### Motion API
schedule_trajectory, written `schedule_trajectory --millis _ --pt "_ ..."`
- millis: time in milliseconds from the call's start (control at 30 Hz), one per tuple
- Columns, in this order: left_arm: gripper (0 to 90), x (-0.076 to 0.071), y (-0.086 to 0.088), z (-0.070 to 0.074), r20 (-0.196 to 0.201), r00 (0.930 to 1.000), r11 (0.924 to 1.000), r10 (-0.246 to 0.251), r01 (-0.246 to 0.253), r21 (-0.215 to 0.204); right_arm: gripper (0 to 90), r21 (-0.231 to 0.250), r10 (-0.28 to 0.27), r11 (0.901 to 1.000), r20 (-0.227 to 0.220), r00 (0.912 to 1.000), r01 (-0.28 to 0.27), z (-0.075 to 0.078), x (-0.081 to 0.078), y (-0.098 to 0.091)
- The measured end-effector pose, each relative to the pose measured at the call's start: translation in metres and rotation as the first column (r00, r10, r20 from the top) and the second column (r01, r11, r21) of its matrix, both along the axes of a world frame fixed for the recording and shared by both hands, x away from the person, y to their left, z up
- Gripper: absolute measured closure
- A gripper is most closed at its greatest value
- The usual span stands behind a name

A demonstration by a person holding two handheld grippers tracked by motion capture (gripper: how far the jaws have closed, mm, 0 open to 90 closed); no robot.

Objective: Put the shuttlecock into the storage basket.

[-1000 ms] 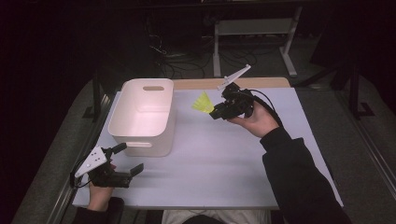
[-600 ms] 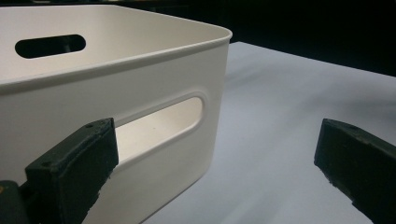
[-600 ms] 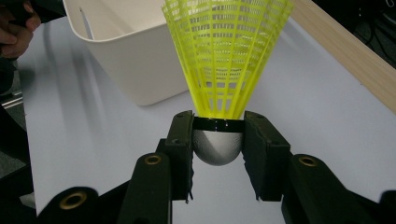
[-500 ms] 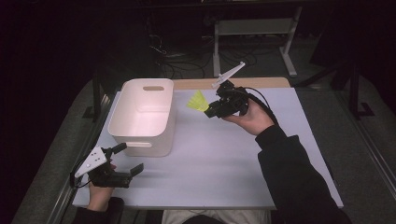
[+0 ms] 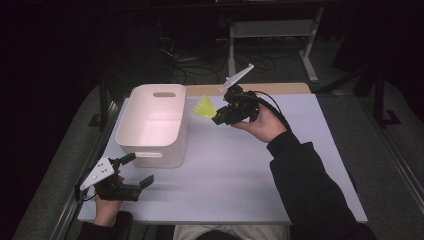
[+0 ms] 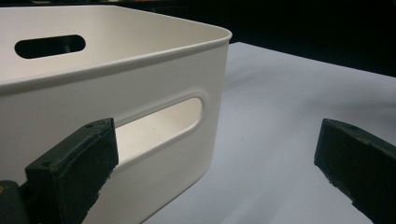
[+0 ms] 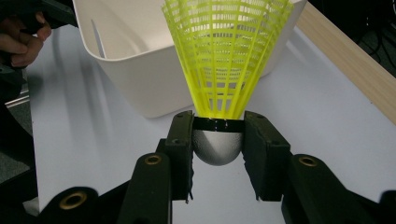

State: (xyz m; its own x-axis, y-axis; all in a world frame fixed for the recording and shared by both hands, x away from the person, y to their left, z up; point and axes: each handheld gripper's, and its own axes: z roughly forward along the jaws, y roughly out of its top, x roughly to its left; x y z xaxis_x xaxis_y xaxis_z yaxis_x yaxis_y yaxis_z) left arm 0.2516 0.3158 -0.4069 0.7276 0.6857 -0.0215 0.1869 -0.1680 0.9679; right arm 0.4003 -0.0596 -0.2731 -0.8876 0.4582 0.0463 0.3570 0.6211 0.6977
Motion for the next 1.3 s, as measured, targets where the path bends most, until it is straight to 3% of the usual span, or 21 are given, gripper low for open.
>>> schedule_trajectory --millis 1300 --pt "0.0 0.000 0.000 0.000 0.001 1.0000 1.0000 -0.001 0.001 -0.001 63.1 0.010 0.080 0.9967 0.035 0.9962 -0.081 0.018 0.002 0.044"
